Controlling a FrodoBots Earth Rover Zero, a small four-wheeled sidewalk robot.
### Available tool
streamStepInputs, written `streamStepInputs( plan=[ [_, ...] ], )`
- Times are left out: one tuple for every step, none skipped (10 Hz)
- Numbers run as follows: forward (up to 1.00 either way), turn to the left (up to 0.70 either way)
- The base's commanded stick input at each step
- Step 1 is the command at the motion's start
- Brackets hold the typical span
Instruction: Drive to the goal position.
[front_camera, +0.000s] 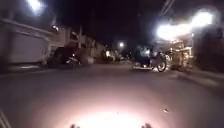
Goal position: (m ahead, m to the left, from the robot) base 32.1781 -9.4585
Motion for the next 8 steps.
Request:
streamStepInputs(
  plan=[
    [1.00, 0.00],
    [1.00, -0.18],
    [1.00, -0.39],
    [1.00, -0.21],
    [1.00, -0.01],
    [1.00, 0.00],
    [1.00, 0.00],
    [1.00, 0.00]
  ],
)
